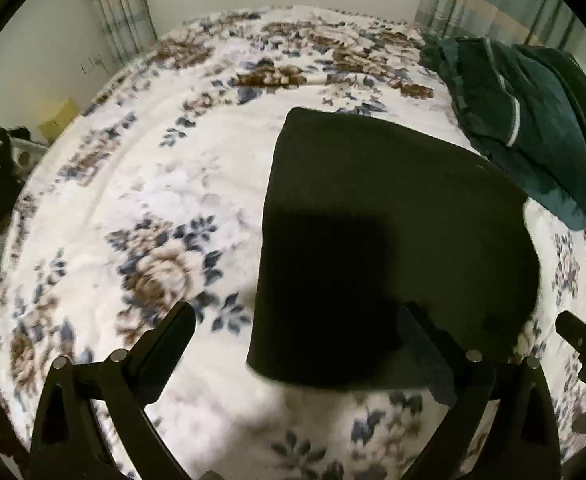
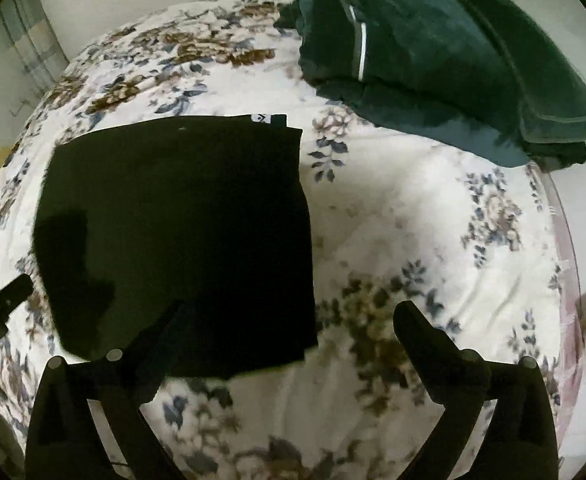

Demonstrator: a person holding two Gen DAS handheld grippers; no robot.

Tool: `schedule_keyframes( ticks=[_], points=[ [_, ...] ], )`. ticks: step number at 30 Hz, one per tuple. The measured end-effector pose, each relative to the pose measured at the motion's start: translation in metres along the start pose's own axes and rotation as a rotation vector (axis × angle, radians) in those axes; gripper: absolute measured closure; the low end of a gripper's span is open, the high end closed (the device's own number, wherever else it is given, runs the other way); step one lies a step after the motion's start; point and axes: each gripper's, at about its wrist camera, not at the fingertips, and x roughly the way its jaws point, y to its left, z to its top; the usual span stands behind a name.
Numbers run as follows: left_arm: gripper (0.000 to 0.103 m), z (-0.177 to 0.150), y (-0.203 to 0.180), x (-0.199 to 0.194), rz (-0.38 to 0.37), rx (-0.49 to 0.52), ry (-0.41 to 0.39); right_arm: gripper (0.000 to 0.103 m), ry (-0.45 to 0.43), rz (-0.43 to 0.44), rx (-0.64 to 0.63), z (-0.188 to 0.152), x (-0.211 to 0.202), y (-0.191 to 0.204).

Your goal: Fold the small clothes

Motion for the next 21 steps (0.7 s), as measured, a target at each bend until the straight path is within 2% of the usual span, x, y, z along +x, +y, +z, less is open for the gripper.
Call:
schedule_keyframes(
  ticks=[13, 21],
  points=[
    [0.000, -0.057, -0.028, -0.200, 0.009, 0.051, -0.174, 0.001, -0.192, -0.003, 0.008, -0.079, -0.223, -0.035],
    [0.000, -0.100, -0.025, -0.315, -0.002, 0.016, -0.254, 0.001, -0.345, -0.006, -0.007, -0.130, -0.362, -0.053]
  ],
)
